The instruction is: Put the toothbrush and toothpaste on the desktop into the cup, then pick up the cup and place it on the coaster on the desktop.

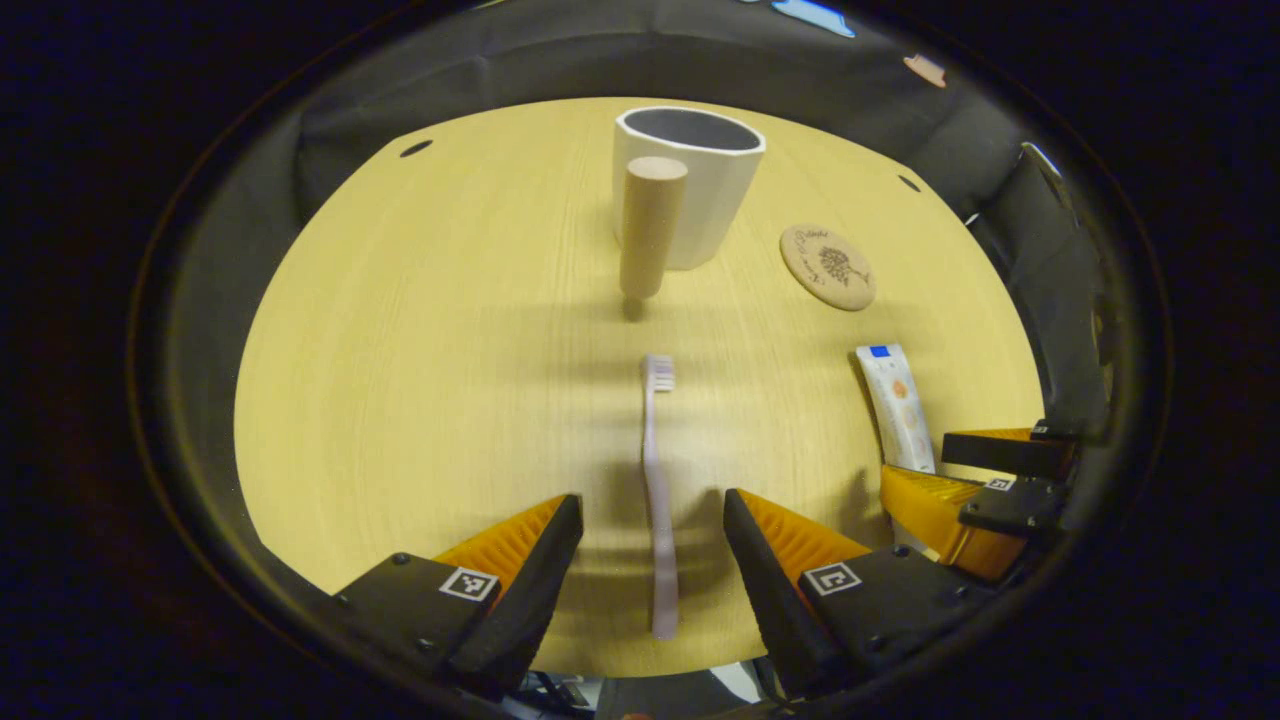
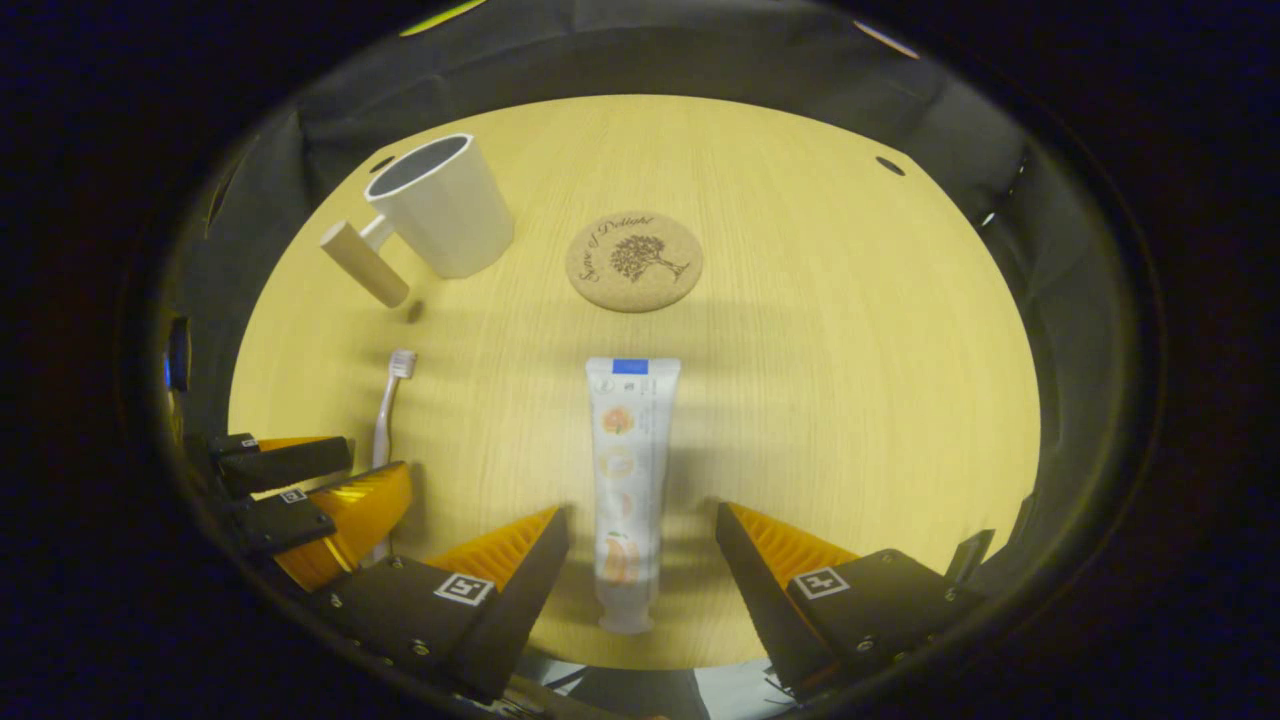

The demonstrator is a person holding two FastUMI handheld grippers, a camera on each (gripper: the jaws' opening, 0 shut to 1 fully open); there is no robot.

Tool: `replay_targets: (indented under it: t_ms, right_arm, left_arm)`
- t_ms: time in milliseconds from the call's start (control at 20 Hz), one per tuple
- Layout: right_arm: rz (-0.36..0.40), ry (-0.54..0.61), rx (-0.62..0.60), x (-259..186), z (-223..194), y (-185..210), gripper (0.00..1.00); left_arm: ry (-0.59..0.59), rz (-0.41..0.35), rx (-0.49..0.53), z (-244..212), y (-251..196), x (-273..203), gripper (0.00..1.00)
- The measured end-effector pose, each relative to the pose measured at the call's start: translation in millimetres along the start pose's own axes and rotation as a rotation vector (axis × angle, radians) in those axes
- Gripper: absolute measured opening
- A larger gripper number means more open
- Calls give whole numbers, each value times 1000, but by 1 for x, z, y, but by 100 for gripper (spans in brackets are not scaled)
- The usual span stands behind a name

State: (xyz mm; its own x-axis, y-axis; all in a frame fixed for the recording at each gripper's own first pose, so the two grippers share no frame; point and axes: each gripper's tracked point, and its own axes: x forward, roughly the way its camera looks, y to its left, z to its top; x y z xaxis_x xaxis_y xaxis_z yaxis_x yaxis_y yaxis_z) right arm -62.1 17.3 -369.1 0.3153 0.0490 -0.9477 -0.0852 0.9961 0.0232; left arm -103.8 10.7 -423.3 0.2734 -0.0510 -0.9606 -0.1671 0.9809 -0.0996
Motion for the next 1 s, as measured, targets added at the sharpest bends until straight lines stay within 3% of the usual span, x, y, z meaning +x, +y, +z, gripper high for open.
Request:
replay_targets:
  t_ms: [400,800,850,900,1000]
  right_arm:
    - [-1,53,-10,9,-10,1,94]
    - [-5,140,5,9,-19,1,98]
    - [-6,152,7,11,-17,1,98]
    - [-7,161,6,9,-18,1,98]
    - [-6,186,7,9,-17,1,87]
  left_arm:
    - [28,64,81,-1,1,3,94]
    - [67,83,16,2,4,5,94]
    - [68,87,11,3,6,6,100]
    - [71,90,-1,4,7,4,99]
    - [59,89,-8,9,11,6,83]
